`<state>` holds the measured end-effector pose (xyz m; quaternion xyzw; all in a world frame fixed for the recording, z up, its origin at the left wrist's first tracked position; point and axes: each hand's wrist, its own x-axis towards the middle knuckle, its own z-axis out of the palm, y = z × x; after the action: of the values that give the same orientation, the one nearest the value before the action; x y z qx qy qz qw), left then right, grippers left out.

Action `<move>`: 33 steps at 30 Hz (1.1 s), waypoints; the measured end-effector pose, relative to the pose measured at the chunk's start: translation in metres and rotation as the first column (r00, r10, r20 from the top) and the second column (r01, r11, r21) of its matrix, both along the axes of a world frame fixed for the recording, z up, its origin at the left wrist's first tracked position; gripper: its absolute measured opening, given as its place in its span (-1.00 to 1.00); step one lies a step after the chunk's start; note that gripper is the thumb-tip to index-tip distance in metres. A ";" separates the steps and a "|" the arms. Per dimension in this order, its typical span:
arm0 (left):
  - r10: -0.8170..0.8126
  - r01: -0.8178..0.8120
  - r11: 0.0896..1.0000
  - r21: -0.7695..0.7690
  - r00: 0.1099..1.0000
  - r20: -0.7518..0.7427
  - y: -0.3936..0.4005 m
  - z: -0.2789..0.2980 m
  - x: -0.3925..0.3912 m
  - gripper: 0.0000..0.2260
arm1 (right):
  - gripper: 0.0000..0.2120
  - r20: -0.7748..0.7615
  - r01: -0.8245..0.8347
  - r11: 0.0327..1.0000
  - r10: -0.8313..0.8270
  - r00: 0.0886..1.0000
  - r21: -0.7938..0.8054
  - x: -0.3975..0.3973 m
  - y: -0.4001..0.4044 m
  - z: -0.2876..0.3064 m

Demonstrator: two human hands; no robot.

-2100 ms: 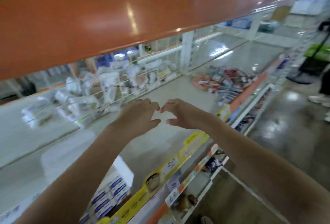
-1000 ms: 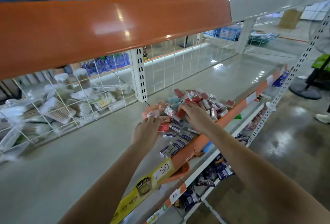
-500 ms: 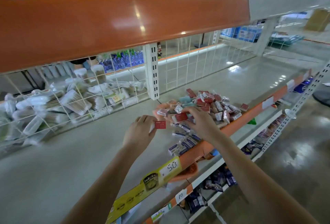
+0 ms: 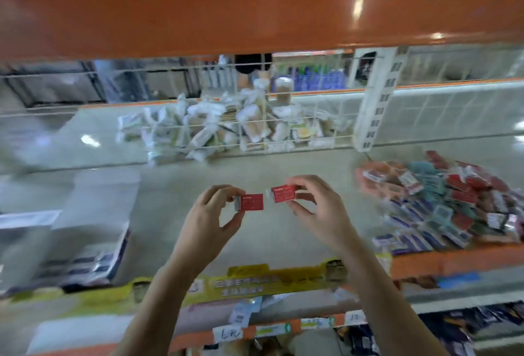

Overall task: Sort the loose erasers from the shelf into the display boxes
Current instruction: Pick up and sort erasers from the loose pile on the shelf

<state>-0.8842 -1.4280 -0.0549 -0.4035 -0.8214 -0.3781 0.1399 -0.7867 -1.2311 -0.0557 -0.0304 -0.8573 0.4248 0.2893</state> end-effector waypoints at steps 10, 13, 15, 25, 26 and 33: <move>0.225 -0.226 0.974 0.014 0.973 0.052 -0.157 0.023 -0.026 -0.73 | -0.66 -0.092 -0.321 0.942 0.313 0.945 -0.097 -0.072 -0.140 0.020; 0.240 -0.242 0.970 0.038 0.970 0.048 -0.196 0.033 -0.038 -0.75 | -0.69 -0.094 -0.375 0.924 0.368 0.925 -0.072 -0.093 -0.179 0.025; 0.245 -0.247 0.968 0.053 0.969 0.046 -0.220 0.039 -0.047 -0.76 | -0.70 -0.090 -0.409 0.909 0.402 0.911 -0.080 -0.106 -0.202 0.028; 0.259 -0.268 0.963 0.026 0.950 0.173 -0.303 0.042 -0.093 -0.85 | -0.84 -0.007 -0.388 0.863 0.408 0.913 -0.324 -0.148 -0.288 0.036; 0.256 -0.263 0.965 0.013 0.948 0.187 -0.308 0.042 -0.098 -0.87 | -0.81 0.001 -0.371 0.867 0.394 0.919 -0.333 -0.150 -0.293 0.035; 0.199 -0.199 0.980 -0.029 0.933 0.301 -0.319 0.044 -0.117 -0.88 | -0.88 0.071 -0.267 0.850 0.334 0.940 -0.455 -0.156 -0.310 0.034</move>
<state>-1.0009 -1.7471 -0.0113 -0.2555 -0.8693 -0.4202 0.0504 -0.9431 -1.5406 -0.0212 0.0088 -0.7525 0.6433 0.1407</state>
